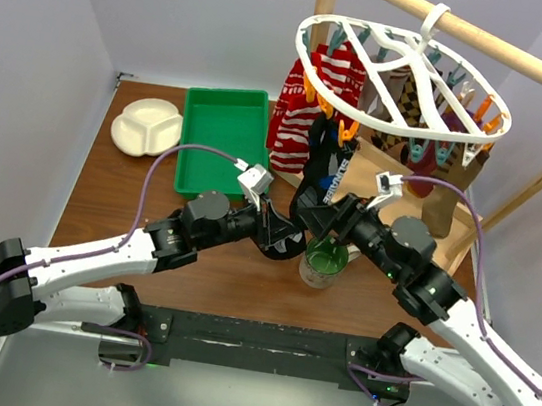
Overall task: Remove the socks clipped to the hanger
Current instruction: Remove the sock from the hanger.
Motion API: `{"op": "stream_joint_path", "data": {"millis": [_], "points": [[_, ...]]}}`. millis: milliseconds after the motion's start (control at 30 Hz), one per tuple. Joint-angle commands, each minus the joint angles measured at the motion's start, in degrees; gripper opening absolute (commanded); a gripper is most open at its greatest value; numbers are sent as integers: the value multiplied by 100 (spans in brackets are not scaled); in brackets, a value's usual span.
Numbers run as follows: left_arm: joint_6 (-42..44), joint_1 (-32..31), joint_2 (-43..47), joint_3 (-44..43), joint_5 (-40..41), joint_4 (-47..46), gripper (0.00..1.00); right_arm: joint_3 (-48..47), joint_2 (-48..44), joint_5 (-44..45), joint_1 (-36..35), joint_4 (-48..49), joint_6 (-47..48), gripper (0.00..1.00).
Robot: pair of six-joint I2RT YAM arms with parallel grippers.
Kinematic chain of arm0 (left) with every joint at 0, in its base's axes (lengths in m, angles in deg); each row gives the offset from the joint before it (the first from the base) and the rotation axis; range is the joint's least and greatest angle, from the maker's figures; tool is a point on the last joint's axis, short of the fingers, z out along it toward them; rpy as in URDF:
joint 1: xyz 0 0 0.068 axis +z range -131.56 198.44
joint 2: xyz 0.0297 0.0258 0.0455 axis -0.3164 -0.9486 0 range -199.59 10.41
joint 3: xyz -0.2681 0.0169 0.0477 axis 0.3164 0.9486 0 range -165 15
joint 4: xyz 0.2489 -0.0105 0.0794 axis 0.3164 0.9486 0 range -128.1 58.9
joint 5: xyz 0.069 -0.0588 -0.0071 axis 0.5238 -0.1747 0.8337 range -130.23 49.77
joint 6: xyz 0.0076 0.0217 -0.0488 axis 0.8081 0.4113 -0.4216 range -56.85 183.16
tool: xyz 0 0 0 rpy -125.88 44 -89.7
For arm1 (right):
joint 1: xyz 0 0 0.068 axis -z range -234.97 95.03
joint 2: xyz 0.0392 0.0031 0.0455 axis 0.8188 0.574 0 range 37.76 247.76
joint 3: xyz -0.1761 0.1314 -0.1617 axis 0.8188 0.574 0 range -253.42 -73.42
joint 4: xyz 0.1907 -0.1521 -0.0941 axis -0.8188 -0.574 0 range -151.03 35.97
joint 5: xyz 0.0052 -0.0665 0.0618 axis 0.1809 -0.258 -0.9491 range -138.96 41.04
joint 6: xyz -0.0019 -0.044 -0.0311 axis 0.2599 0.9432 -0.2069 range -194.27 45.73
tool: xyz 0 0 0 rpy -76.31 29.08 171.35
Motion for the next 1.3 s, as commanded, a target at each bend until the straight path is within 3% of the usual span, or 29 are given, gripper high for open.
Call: {"op": "stream_joint_path", "data": {"millis": [0, 333, 767, 1267], "points": [[-22, -35, 135, -67, 173, 175, 0, -230, -423, 199, -36, -140, 1019, 81], [-66, -35, 65, -14, 199, 140, 0, -1030, -486, 884, -36, -475, 2021, 83], [-57, -35, -138, -172, 58, 140, 0, -1276, 15, 1754, -80, 957, 2847, 82], [-22, -35, -226, -357, 23, 290, 0, -1857, 648, 2476, -290, 1634, 3235, 79]]}}
